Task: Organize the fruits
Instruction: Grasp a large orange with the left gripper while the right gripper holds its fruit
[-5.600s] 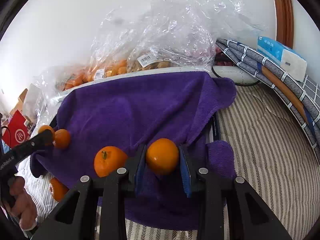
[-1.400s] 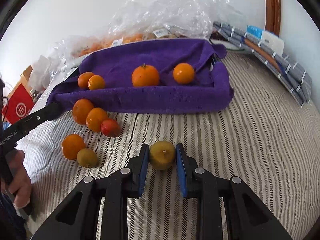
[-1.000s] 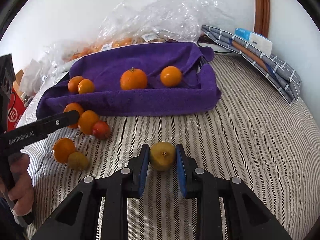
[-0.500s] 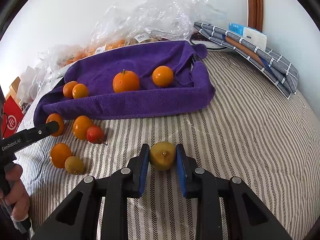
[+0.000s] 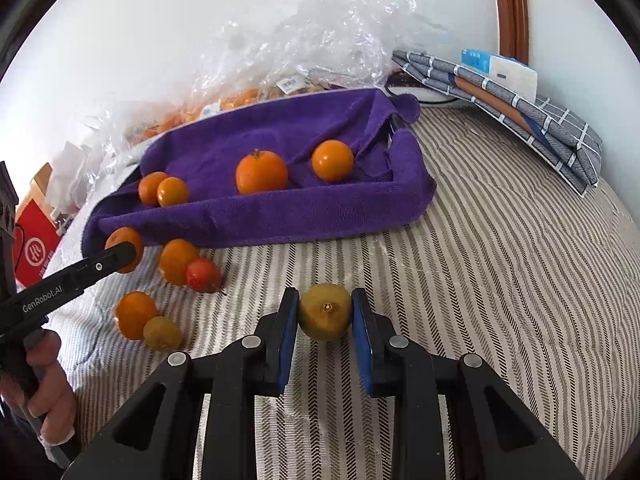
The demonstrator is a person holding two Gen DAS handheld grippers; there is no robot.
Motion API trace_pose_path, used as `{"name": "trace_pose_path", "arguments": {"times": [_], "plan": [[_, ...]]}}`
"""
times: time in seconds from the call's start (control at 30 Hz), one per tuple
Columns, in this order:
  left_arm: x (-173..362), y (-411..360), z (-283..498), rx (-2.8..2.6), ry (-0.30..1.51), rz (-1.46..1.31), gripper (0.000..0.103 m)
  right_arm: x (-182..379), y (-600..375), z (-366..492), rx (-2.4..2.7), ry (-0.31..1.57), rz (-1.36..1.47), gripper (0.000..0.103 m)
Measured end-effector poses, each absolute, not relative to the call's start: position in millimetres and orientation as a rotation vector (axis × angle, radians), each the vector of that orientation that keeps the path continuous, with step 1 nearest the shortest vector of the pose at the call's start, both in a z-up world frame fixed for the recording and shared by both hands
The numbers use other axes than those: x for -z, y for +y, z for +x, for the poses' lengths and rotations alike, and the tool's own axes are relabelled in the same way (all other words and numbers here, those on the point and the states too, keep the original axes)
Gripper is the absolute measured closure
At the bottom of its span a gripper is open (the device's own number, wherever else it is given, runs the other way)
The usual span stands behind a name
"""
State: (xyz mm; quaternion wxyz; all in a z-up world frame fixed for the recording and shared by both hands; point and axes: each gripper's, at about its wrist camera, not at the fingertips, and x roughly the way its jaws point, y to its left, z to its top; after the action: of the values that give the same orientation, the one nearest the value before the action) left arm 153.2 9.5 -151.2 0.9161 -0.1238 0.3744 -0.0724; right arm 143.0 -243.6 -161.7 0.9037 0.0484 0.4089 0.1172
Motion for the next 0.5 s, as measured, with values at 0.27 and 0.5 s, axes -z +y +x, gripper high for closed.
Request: {"name": "trace_pose_path", "arguments": {"times": [0.27,0.5], "plan": [[142.2,20.2,146.8,0.131,0.708,-0.296,0.066,157.2,-253.3,138.8,-0.273,0.804,0.164,0.076],[138.7,33.3,143.6,0.118,0.679,-0.359,0.066,154.8,-253.9,137.5,-0.274,0.795,0.166,0.076]]}}
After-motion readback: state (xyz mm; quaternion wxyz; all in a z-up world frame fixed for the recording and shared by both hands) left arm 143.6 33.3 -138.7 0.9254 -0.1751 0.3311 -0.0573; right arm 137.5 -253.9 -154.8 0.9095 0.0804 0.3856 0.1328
